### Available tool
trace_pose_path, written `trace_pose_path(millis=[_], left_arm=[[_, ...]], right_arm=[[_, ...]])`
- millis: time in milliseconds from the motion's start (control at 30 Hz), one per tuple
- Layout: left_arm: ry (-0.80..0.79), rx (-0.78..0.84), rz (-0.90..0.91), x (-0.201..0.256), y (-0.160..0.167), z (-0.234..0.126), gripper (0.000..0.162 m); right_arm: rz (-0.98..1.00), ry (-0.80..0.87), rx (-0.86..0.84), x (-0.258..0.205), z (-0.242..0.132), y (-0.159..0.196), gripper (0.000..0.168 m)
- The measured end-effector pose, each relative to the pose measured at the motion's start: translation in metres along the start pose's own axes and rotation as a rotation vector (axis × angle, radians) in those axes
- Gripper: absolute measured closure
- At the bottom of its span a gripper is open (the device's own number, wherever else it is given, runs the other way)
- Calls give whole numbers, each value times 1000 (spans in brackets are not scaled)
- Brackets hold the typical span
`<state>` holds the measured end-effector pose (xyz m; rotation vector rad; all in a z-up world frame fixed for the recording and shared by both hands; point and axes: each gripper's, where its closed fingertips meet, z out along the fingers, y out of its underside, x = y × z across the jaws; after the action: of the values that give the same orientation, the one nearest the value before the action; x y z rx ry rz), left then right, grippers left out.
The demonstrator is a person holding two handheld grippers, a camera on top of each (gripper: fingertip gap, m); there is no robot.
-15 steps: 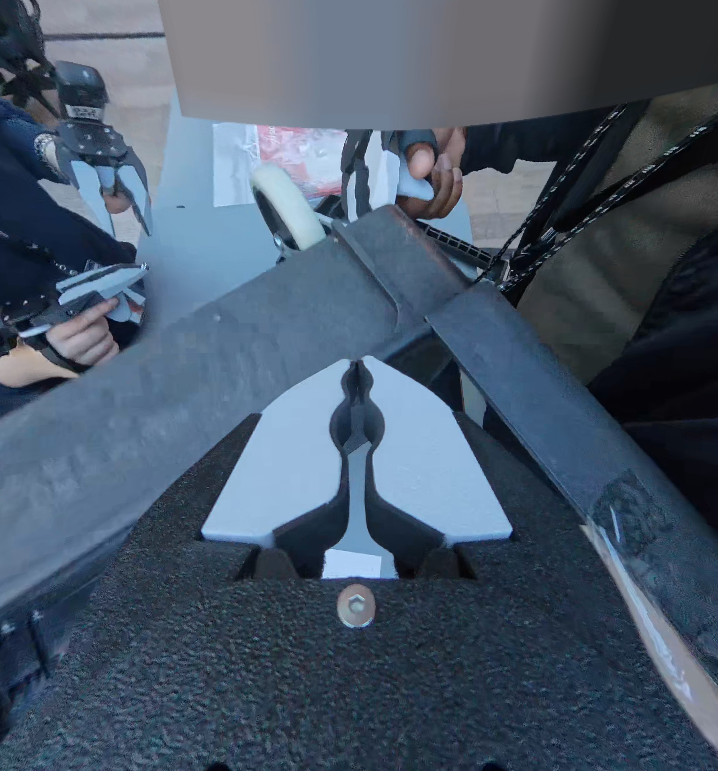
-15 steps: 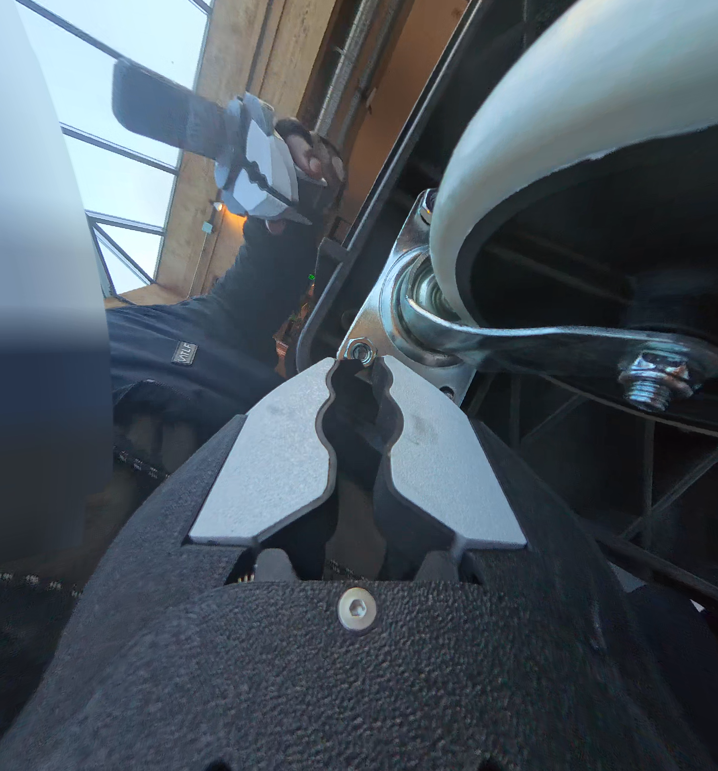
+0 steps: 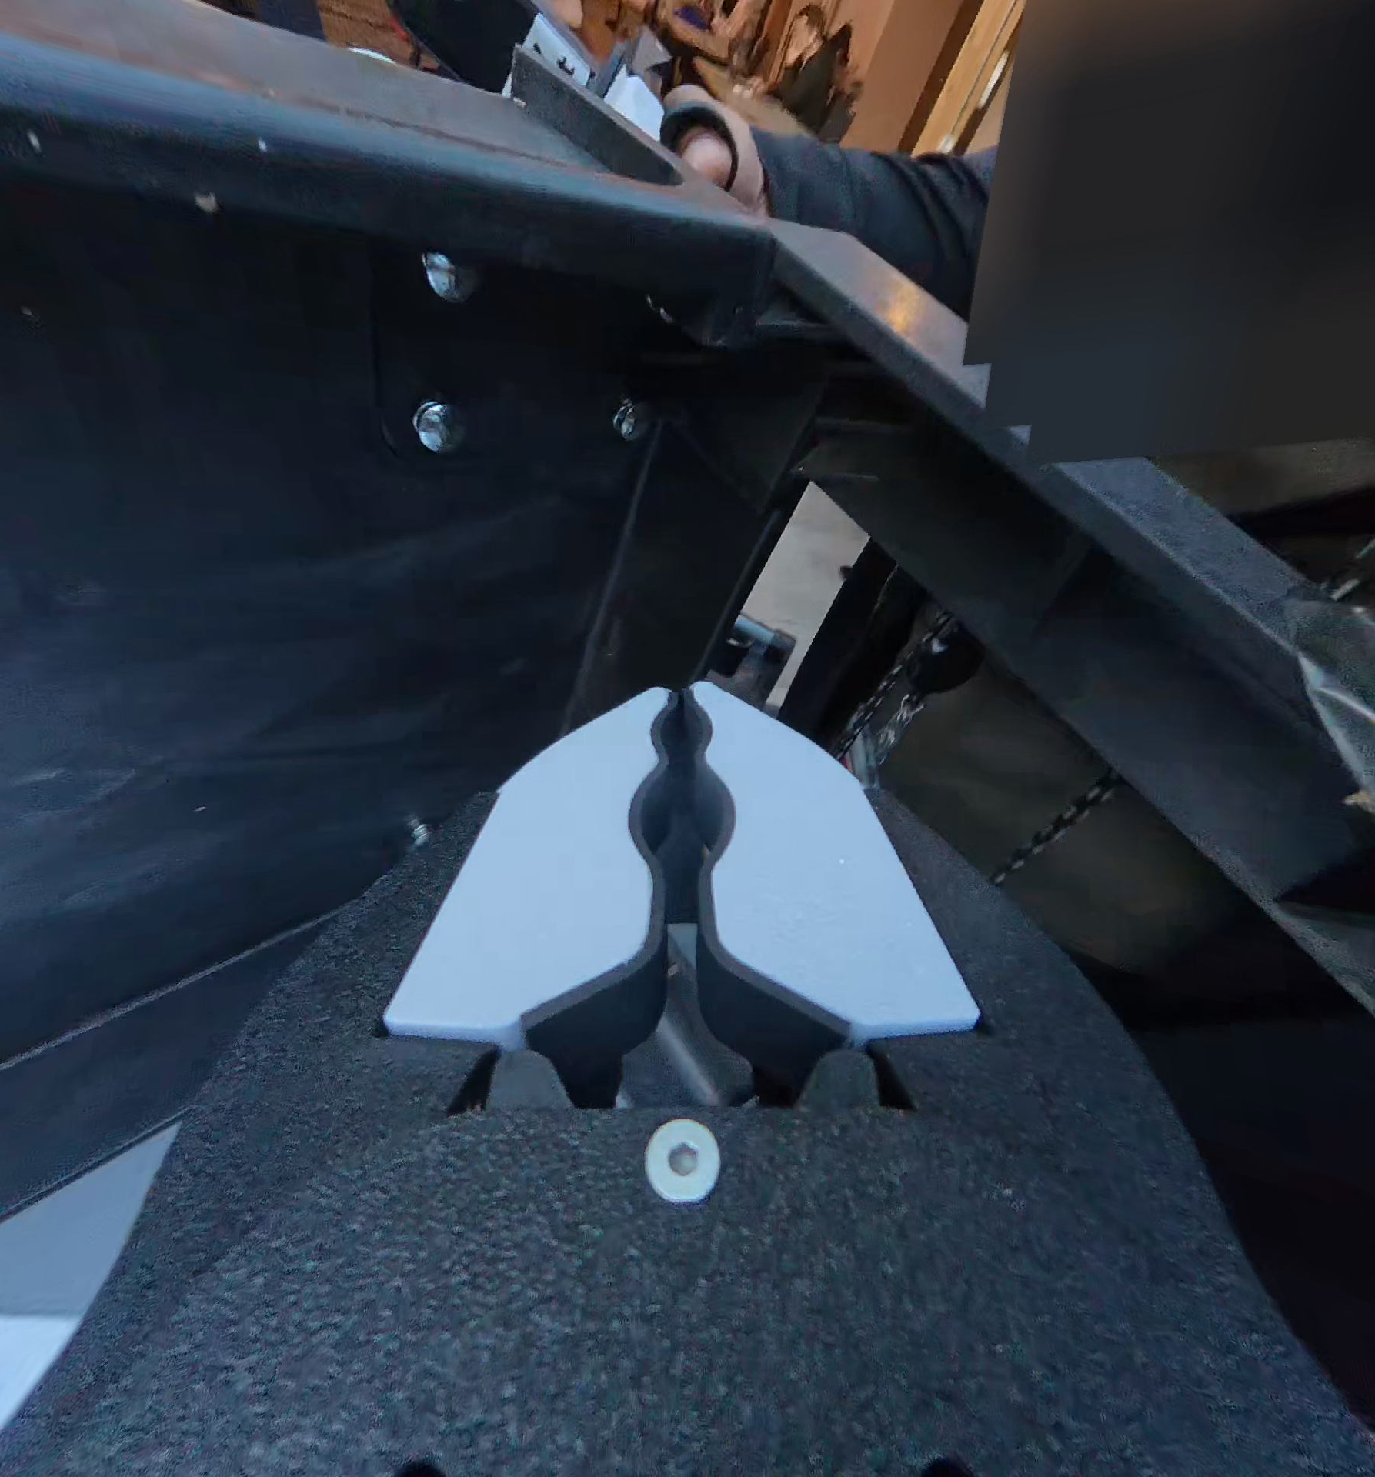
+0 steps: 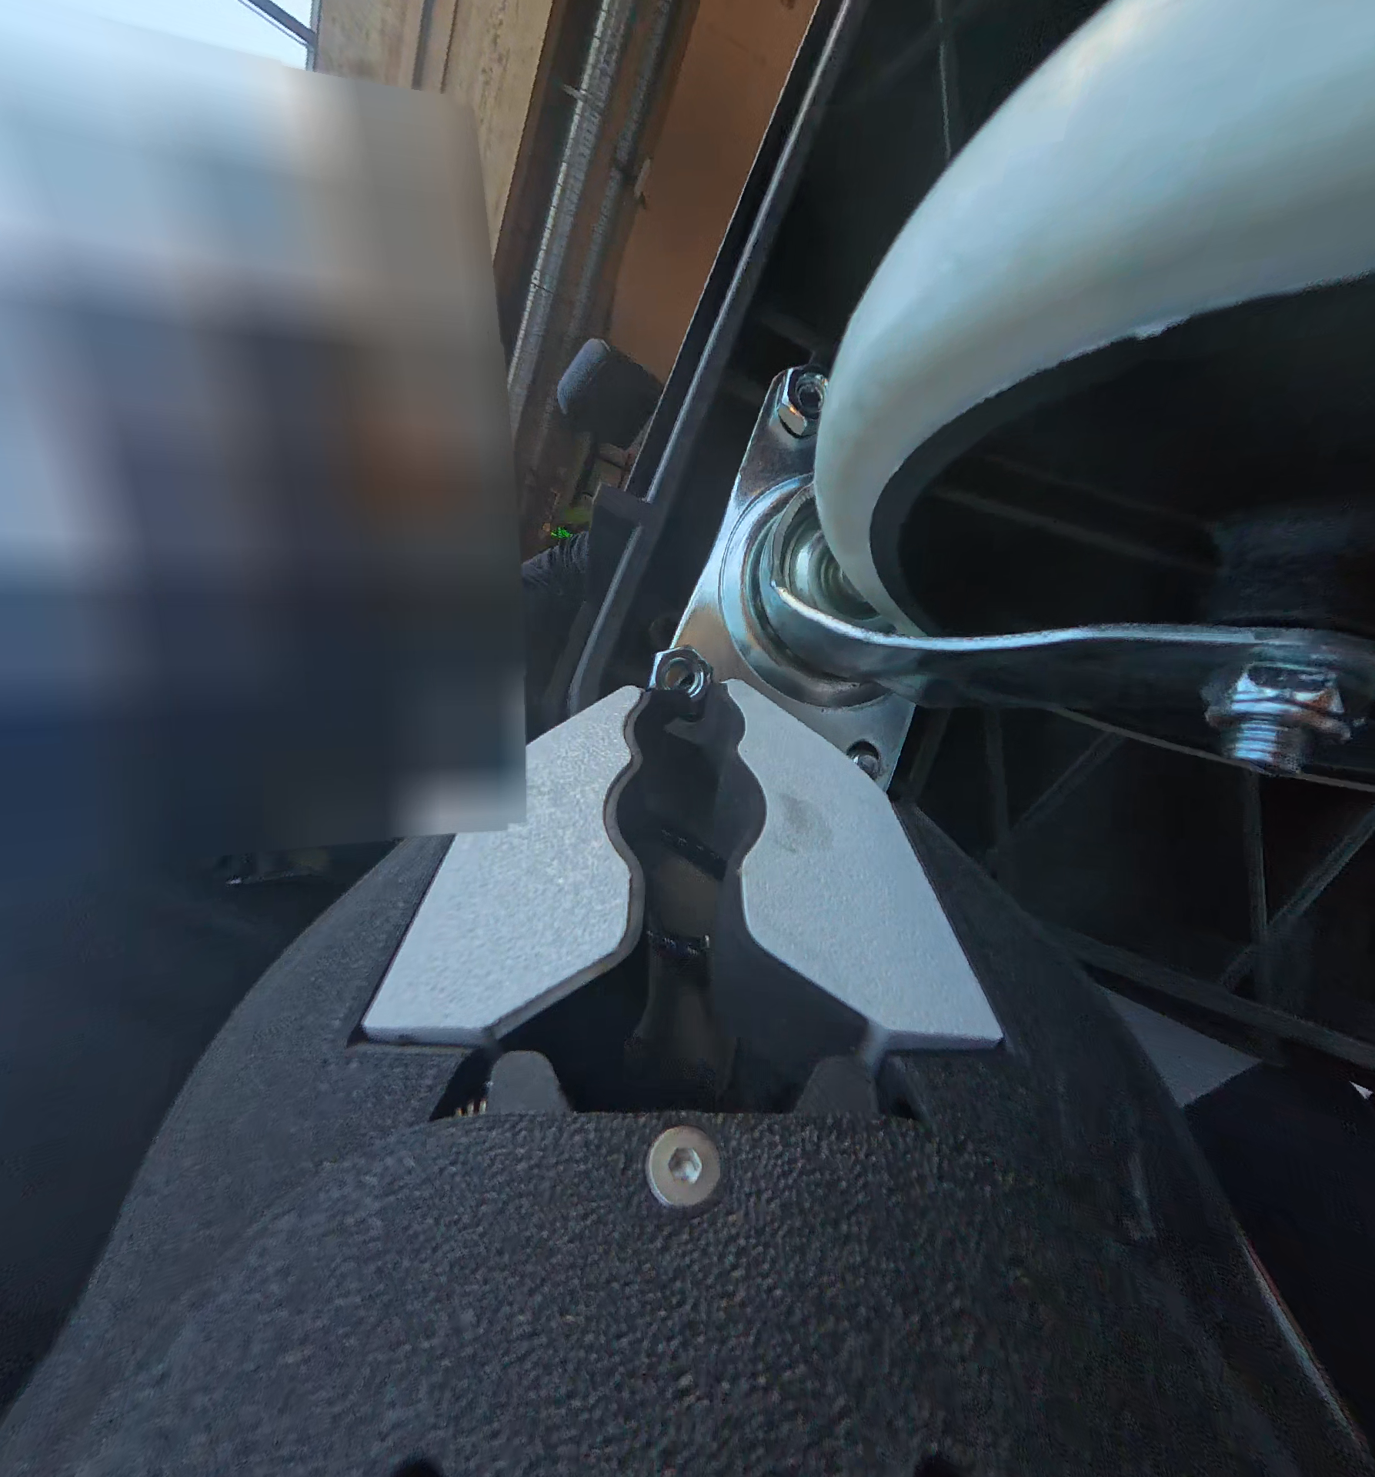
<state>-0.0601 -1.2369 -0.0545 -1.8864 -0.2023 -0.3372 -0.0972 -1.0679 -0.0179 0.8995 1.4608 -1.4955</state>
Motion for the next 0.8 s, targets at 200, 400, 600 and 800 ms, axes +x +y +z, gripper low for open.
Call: trace_pose_path(millis=[200,400,600,800], left_arm=[[111,191,-133,-3,6,37,162],[70,409,-134,-3,-8,76,162],[163,513,-207,-1,-20,92,162],[255,586,-239,-1,-35,91,162]], right_arm=[[29,27,-19,0,1,0,152],[47,41,9,0,3,-1,152],[66,45,16,2,6,-4,153],[78,50,-5,2,7,-5,153]])
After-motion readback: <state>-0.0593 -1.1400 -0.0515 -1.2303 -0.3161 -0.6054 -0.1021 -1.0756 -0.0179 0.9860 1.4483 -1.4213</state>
